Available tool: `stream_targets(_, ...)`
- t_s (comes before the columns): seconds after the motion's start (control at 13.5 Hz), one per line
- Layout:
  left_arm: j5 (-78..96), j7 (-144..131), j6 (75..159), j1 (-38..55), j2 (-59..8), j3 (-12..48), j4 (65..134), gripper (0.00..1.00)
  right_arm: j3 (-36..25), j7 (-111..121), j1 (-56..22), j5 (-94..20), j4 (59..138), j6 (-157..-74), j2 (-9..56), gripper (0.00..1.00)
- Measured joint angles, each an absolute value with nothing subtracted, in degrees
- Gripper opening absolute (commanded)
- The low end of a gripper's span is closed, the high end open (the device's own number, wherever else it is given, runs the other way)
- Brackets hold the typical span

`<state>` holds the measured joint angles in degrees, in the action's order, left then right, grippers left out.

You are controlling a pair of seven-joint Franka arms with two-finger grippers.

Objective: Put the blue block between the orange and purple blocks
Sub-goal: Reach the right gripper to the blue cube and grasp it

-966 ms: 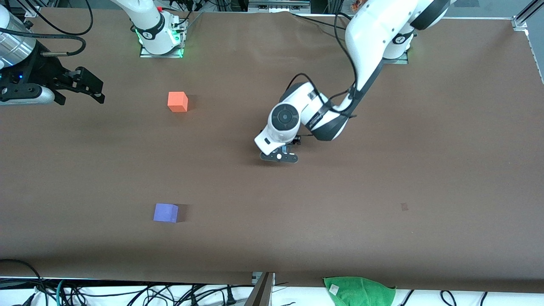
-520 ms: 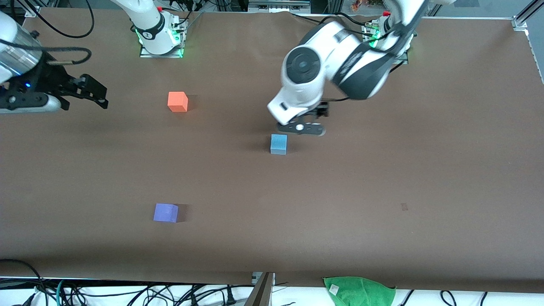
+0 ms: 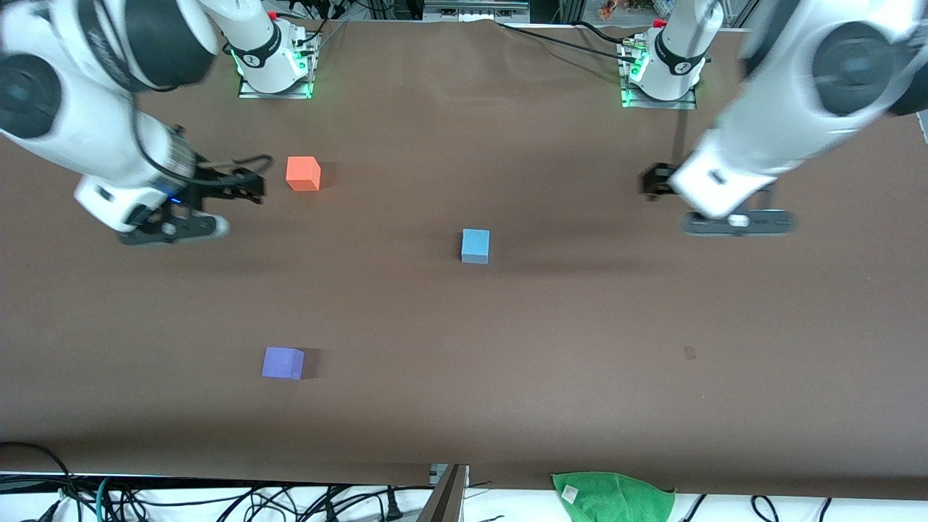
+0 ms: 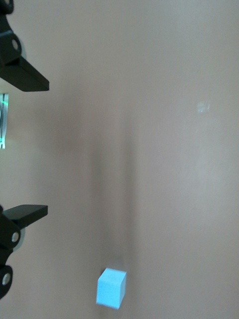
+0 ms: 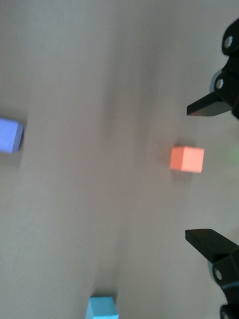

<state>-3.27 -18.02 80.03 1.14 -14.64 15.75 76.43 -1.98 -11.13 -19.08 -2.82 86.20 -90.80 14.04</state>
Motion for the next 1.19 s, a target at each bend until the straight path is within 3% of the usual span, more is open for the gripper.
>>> stream_targets(0.3, -3.26, -7.5, 80.59, -7.23, -14.84, 15.41, 77.33, 1.0, -0.92, -30.86, -28.17, -6.23, 86.33, -104.16, 21.03, 1.0)
stream_targets(0.52, -3.27, -2.59, 85.18, -4.75, -13.88, 11.66, 79.41, 1.0, -0.73, -43.36, -34.94, -7.23, 86.26, -114.49, 27.37, 1.0)
stream_targets(0.67, -3.27, -0.84, 92.71, -0.07, -10.55, 5.93, 85.12, 1.0, -0.56, -47.88, -39.12, -7.26, 86.26, -120.87, 31.35, 1.0)
stream_targets(0.82, -3.27, -0.67, 100.14, 1.1, -4.83, 4.24, 93.4, 1.0, -0.52, -49.79, -43.76, -7.26, 86.17, -127.41, 35.64, 1.0)
stream_targets(0.97, -2.59, -0.64, 100.12, 1.05, -0.75, 3.33, 97.72, 1.0, -0.56, -51.9, -47.31, -7.25, 86.04, -131.56, 39.06, 1.0)
stream_targets(1.19, 2.35, -0.33, 97.67, -0.72, 0.81, 2.54, 98.01, 1.0, -0.7, -52.58, -49.12, -6.2, 85.66, -132.85, 40.73, 1.0)
